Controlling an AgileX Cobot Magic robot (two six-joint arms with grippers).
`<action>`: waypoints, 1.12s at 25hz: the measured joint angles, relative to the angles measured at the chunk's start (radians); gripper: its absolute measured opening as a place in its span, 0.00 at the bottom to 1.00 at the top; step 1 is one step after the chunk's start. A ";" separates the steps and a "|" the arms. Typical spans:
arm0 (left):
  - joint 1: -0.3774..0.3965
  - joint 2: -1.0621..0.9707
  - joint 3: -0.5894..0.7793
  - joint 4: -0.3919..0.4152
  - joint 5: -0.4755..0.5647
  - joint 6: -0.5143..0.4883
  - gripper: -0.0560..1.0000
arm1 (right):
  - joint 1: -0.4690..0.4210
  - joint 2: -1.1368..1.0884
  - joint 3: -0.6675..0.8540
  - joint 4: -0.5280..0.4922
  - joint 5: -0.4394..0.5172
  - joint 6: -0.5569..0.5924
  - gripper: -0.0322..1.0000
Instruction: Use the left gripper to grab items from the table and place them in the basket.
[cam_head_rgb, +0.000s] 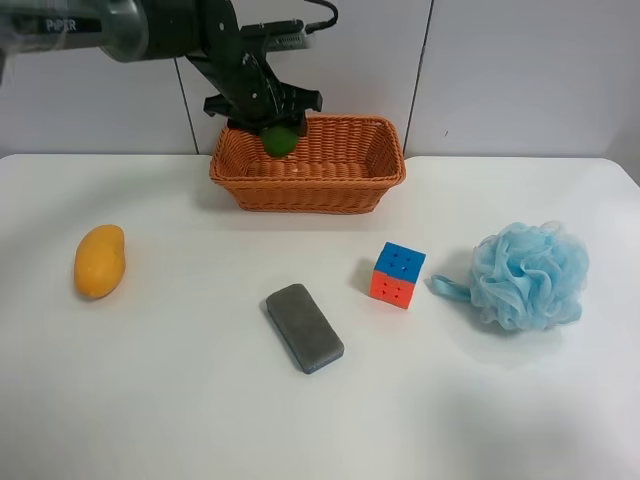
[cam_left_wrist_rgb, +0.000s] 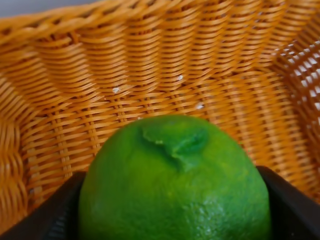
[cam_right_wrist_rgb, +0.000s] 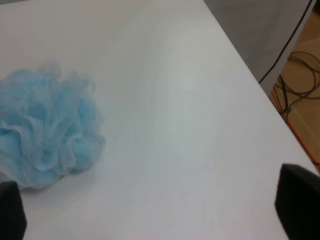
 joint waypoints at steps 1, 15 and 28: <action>0.000 0.012 0.000 -0.001 -0.010 0.000 0.63 | 0.000 0.000 0.000 0.000 0.000 0.000 0.99; 0.001 0.090 0.000 0.000 -0.070 0.000 0.67 | 0.000 0.000 0.000 0.000 0.000 0.000 0.99; 0.004 0.006 0.000 0.000 0.046 0.008 0.99 | 0.000 0.000 0.000 0.000 0.000 0.000 0.99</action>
